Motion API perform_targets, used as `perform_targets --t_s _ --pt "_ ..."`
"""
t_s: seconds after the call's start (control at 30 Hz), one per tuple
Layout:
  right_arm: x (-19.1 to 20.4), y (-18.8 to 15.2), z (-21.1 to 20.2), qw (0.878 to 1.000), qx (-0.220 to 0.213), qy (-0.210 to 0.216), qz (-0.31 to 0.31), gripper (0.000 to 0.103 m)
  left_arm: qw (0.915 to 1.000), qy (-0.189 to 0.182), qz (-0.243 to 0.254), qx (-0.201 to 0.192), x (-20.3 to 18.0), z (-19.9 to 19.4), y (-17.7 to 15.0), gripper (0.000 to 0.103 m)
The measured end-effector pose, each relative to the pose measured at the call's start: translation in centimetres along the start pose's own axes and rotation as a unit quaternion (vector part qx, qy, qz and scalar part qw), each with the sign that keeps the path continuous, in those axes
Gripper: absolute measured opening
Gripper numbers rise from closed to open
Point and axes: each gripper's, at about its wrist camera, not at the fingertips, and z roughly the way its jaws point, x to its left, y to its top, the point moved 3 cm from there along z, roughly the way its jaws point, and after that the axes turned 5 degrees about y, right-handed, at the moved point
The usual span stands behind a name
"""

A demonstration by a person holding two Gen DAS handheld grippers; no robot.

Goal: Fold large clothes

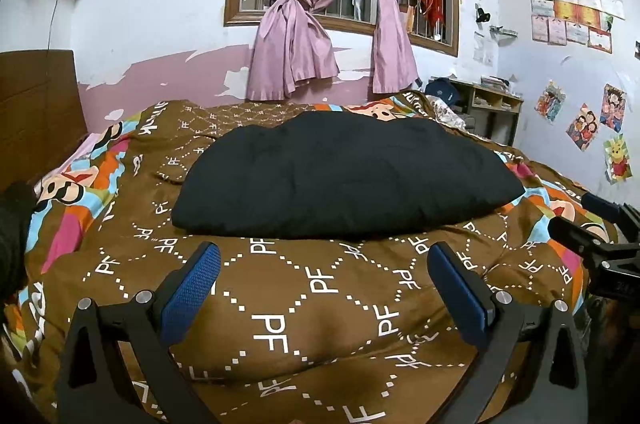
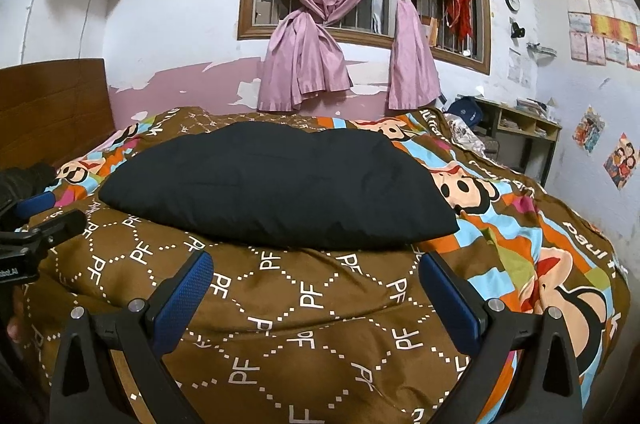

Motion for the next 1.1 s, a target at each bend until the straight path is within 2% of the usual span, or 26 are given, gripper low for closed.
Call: perform_targets --t_s 1.1 --pt "-1.2 -0.3 -0.3 1.0 -0.001 -0.003 0.012 0.103 0.9999 0.004 0.012 0.0 -0.1 0.2 -0.3 0.101"
